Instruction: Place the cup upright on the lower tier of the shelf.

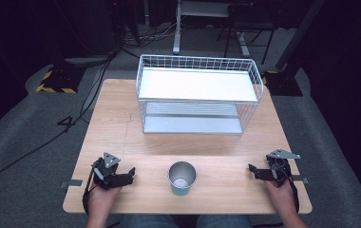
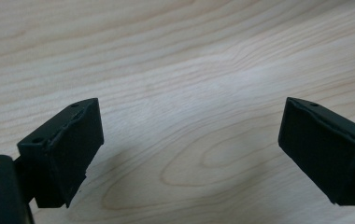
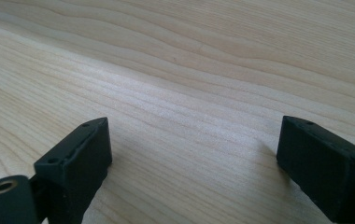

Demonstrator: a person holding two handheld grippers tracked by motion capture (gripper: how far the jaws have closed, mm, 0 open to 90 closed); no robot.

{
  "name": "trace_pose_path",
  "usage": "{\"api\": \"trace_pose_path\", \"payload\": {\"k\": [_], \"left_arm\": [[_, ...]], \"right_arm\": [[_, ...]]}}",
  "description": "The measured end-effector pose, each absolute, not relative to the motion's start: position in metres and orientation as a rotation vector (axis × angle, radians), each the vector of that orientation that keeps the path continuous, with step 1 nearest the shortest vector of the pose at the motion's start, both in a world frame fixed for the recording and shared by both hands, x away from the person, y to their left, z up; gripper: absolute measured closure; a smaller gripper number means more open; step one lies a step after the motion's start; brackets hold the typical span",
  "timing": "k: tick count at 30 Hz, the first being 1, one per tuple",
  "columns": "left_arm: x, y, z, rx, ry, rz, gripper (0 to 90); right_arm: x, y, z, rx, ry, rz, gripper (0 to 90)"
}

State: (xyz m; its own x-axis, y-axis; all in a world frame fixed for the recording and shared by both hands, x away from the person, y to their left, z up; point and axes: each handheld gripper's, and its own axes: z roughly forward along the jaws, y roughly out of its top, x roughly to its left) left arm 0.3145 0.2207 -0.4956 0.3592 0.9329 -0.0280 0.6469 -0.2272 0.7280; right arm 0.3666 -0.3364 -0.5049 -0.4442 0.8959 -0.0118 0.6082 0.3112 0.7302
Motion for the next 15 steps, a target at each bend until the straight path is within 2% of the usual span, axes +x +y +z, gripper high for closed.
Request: {"api": "trace_pose_path", "payload": {"k": [4, 9, 15], "left_arm": [[0.296, 0.206, -0.485, 1.884, 1.302, 0.608, 8.2], [0.277, 0.195, -0.478, 1.828, 1.247, 0.61, 8.5], [0.254, 0.181, -0.477, 1.839, 1.17, 0.588, 9.1]], "right_arm": [[0.367, -0.336, -0.505, 1.334, 2.167, 0.931, 10.1], [0.367, -0.336, -0.505, 1.333, 2.167, 0.931, 10.1], [0.367, -0.336, -0.505, 1.333, 2.167, 0.931, 10.2]]}}
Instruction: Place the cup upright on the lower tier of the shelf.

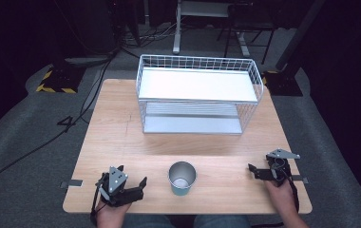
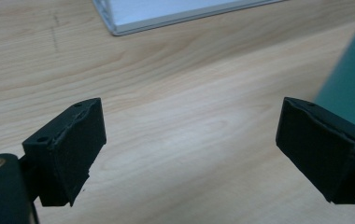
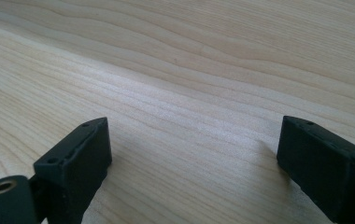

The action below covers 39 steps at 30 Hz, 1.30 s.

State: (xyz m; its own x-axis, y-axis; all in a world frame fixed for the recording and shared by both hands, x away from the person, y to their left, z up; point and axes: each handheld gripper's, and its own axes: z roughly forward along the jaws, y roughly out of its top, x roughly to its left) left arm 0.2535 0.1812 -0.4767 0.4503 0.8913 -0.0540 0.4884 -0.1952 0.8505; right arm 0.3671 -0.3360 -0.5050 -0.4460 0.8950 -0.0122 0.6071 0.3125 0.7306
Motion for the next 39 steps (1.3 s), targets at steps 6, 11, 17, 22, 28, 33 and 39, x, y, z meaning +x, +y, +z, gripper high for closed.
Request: {"api": "trace_pose_path", "payload": {"k": [6, 11, 17, 22, 28, 33, 39], "left_arm": [[0.238, 0.171, -0.474, 1.831, 1.113, 0.545, 9.4], [0.226, 0.154, -0.47, 1.848, 1.044, 0.519, 10.0], [0.22, 0.135, -0.47, 1.87, 0.975, 0.496, 10.3], [0.216, 0.122, -0.472, 1.876, 0.92, 0.486, 10.3], [0.218, 0.108, -0.476, 1.872, 0.88, 0.437, 10.3], [0.222, 0.101, -0.481, 1.866, 0.885, 0.416, 10.2], [0.232, 0.089, -0.493, 1.863, 0.916, 0.374, 9.9]], "right_arm": [[0.367, -0.335, -0.505, 1.333, 2.168, 0.932, 10.3], [0.366, -0.335, -0.505, 1.335, 2.167, 0.931, 10.4], [0.366, -0.335, -0.505, 1.335, 2.167, 0.932, 10.4], [0.366, -0.335, -0.505, 1.335, 2.167, 0.932, 10.4], [0.366, -0.335, -0.505, 1.334, 2.167, 0.932, 10.4], [0.366, -0.335, -0.505, 1.332, 2.168, 0.933, 10.4], [0.366, -0.335, -0.505, 1.332, 2.168, 0.933, 10.4]]}}
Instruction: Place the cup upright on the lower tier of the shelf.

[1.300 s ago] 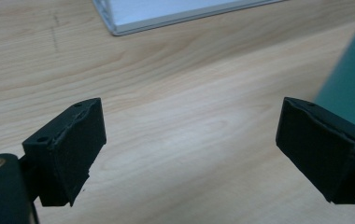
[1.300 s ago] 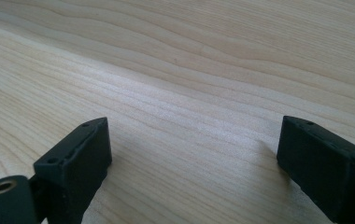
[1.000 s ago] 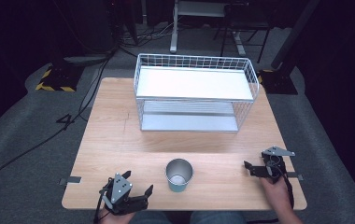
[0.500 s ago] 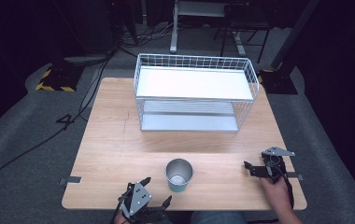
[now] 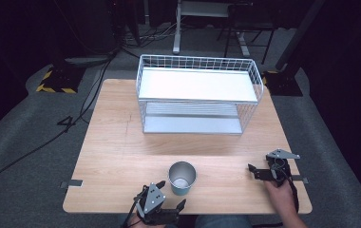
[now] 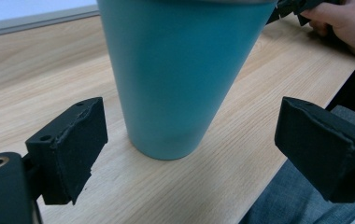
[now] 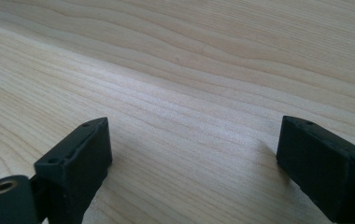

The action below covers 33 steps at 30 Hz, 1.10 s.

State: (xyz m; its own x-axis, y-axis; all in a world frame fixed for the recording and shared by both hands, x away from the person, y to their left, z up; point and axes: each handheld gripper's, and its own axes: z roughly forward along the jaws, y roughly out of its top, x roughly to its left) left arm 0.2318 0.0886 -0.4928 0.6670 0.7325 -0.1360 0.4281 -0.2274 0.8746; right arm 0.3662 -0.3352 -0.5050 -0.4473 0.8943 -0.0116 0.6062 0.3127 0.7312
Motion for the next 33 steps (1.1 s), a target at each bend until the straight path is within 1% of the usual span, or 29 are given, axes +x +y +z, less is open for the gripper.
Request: {"api": "trace_pose_path", "payload": {"k": [8, 15, 21, 26, 27, 33], "left_arm": [[0.243, 0.076, -0.498, 1.859, 0.974, 0.395, 10.5], [0.252, 0.07, -0.5, 1.867, 0.994, 0.398, 14.9], [0.256, 0.067, -0.5, 1.875, 0.984, 0.39, 16.5], [0.259, 0.065, -0.501, 1.897, 0.975, 0.395, 19.4], [0.26, 0.065, -0.5, 1.899, 0.973, 0.393, 21.1], [0.26, 0.065, -0.5, 1.907, 0.972, 0.39, 22.0]], "right_arm": [[0.366, -0.335, -0.505, 1.334, 2.167, 0.932, 10.4], [0.366, -0.335, -0.505, 1.334, 2.167, 0.932, 10.4], [0.366, -0.335, -0.505, 1.333, 2.166, 0.932, 10.6], [0.366, -0.335, -0.505, 1.334, 2.165, 0.932, 10.7], [0.365, -0.335, -0.505, 1.336, 2.163, 0.931, 10.8], [0.365, -0.335, -0.505, 1.337, 2.162, 0.931, 10.9]]}}
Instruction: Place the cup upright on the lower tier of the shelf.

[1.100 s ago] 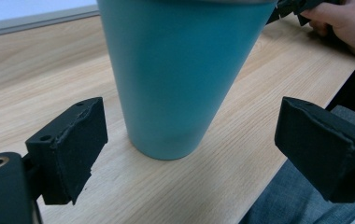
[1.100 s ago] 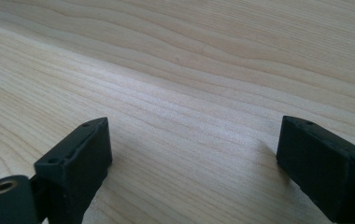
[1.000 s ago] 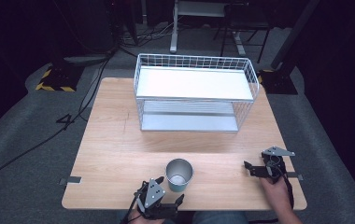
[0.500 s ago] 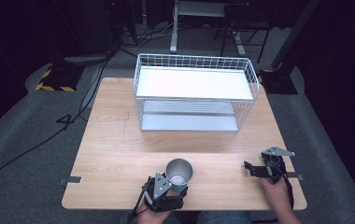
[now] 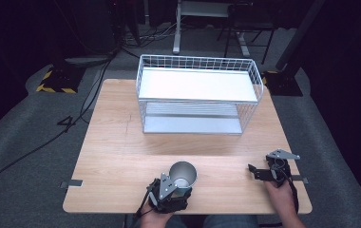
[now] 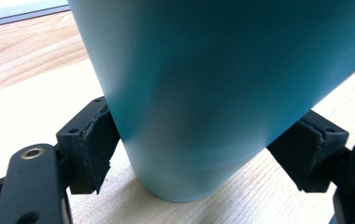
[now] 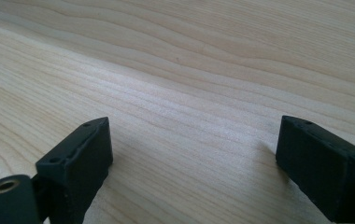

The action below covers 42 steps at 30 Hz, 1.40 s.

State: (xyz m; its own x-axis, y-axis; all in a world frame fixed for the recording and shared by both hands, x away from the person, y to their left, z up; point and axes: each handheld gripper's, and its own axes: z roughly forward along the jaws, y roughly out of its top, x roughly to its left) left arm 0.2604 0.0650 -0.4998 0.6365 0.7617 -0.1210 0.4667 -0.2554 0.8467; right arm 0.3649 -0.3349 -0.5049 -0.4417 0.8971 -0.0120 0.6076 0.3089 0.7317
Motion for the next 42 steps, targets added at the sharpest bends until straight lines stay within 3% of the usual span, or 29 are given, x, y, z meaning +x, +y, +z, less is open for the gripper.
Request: {"api": "trace_pose_path", "payload": {"k": [5, 20, 42], "left_arm": [[0.26, 0.066, -0.497, 1.9, 0.963, 0.359, 22.3], [0.266, 0.066, -0.474, 1.941, 0.879, 0.441, 22.4], [0.326, 0.053, -0.436, 1.933, 0.888, 0.375, 22.4]], "right_arm": [[0.365, -0.335, -0.505, 1.338, 2.162, 0.931, 11.0], [0.365, -0.335, -0.505, 1.338, 2.162, 0.931, 11.0], [0.364, -0.334, -0.505, 1.339, 2.16, 0.935, 12.0]]}}
